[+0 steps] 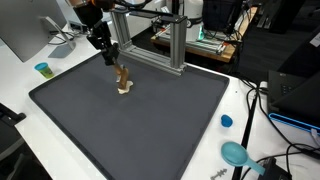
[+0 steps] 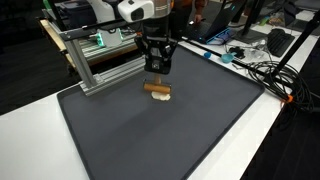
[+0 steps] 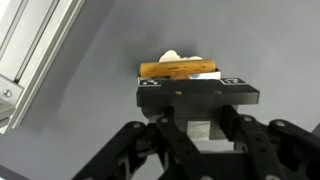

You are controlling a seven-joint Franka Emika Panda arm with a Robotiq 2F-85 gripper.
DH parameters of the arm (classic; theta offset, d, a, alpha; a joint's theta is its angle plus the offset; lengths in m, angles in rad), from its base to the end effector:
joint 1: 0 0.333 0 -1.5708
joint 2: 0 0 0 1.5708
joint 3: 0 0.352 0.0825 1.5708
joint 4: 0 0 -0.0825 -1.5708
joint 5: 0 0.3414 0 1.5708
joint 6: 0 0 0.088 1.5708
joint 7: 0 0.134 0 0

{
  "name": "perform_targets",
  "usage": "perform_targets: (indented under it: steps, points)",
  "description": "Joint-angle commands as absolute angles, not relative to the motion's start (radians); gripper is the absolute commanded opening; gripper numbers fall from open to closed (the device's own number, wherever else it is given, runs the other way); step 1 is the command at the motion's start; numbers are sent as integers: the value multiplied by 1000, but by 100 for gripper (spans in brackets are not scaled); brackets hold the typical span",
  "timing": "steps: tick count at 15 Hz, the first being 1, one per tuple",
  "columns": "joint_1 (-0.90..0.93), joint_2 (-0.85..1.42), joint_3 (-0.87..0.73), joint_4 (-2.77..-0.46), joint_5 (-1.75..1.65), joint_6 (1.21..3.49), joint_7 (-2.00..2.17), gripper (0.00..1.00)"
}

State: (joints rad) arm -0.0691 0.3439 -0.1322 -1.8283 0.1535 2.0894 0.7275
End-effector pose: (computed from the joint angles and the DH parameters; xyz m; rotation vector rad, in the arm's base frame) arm 0.5928 -0.1031 0.3725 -2.6960 1.4805 0.1507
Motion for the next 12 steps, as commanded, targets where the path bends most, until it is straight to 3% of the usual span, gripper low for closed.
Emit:
perform_targets:
  steps: [1,12]
  points:
    - [-83,340,-129,-1822,184,2066,690,23]
    - [-80,379,-113,-1796,245,2078,653,23]
